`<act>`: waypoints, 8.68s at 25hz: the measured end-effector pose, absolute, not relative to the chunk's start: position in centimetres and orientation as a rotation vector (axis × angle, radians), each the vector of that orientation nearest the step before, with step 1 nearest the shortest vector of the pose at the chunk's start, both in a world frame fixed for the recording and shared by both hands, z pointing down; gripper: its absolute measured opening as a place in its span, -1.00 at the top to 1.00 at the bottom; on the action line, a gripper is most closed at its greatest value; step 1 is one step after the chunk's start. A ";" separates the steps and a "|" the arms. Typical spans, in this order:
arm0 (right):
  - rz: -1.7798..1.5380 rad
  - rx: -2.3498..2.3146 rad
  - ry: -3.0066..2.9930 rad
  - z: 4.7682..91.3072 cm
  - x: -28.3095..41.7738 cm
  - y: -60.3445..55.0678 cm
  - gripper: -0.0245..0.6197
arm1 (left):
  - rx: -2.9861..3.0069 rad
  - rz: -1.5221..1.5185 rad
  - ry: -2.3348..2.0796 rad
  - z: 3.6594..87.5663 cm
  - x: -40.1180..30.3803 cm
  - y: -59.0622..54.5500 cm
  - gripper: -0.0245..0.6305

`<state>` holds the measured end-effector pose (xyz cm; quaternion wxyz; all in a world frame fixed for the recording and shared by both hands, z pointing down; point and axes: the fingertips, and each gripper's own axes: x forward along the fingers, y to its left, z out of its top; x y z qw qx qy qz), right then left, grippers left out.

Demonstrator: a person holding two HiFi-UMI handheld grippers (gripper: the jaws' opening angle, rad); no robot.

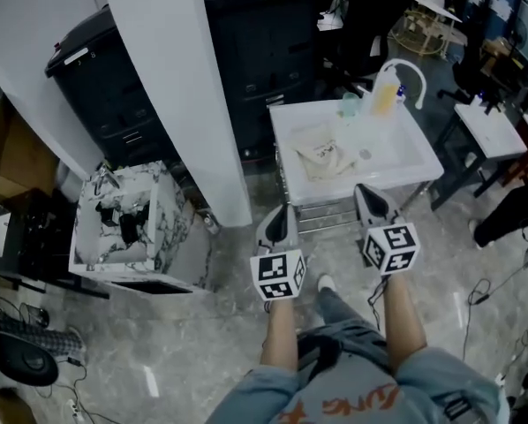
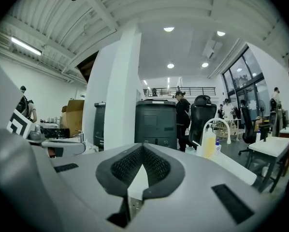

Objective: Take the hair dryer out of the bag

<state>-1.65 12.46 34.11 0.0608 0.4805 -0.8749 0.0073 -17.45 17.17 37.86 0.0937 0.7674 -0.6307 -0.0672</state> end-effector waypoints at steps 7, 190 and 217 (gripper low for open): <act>0.078 1.519 -2.666 34.5 1.6 4.8 0.92 | 2.332 -0.082 -1.851 38.4 -14.8 10.2 0.93; 0.534 0.426 -2.351 62.2 -5.7 -18.9 0.20 | 1.978 0.093 -1.454 56.8 -19.6 -22.8 0.44; 0.147 0.224 -2.339 58.1 -1.0 -12.3 0.20 | 1.643 -0.097 -2.008 54.0 -24.2 -14.9 0.90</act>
